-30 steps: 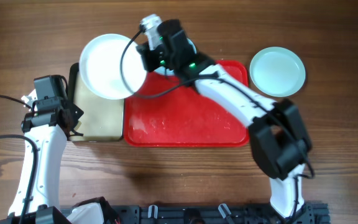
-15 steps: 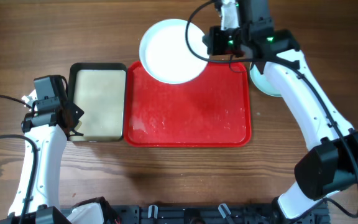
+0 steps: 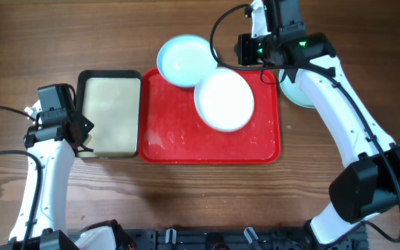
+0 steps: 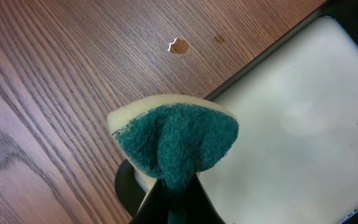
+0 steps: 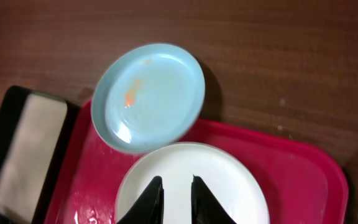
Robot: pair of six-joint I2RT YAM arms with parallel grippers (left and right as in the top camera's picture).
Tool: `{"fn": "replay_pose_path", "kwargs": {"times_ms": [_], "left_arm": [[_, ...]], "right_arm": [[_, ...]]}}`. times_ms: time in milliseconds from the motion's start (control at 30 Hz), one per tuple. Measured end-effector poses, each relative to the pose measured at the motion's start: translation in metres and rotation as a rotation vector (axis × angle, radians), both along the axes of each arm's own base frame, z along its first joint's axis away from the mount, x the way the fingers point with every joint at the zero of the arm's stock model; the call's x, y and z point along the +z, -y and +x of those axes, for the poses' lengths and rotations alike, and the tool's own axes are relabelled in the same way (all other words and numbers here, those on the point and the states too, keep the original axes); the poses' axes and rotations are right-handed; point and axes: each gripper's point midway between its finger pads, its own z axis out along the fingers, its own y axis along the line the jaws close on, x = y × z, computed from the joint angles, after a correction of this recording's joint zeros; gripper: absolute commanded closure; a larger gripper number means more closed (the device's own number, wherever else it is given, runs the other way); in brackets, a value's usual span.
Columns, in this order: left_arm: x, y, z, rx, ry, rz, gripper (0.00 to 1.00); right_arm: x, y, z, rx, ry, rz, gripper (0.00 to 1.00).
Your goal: Clean dirty plates on tray and stack at the side
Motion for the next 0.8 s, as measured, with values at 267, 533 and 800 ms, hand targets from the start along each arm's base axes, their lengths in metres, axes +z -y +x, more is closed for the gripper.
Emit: {"fn": "replay_pose_path", "kwargs": {"times_ms": [267,533,800], "left_arm": [[0.000,0.000,0.000,0.000,0.000,0.000,0.96],[0.000,0.000,0.000,0.000,0.001,-0.001,0.96],[0.000,0.002,0.001,-0.005,0.003,-0.010,0.96]], "right_arm": [[-0.064,0.024,-0.001,-0.066,-0.111,-0.156,0.59],[-0.135,0.041,-0.028,-0.028,-0.318,-0.300,0.60],[-0.179,0.056,-0.039,-0.016,-0.418,-0.404,0.79]]}}
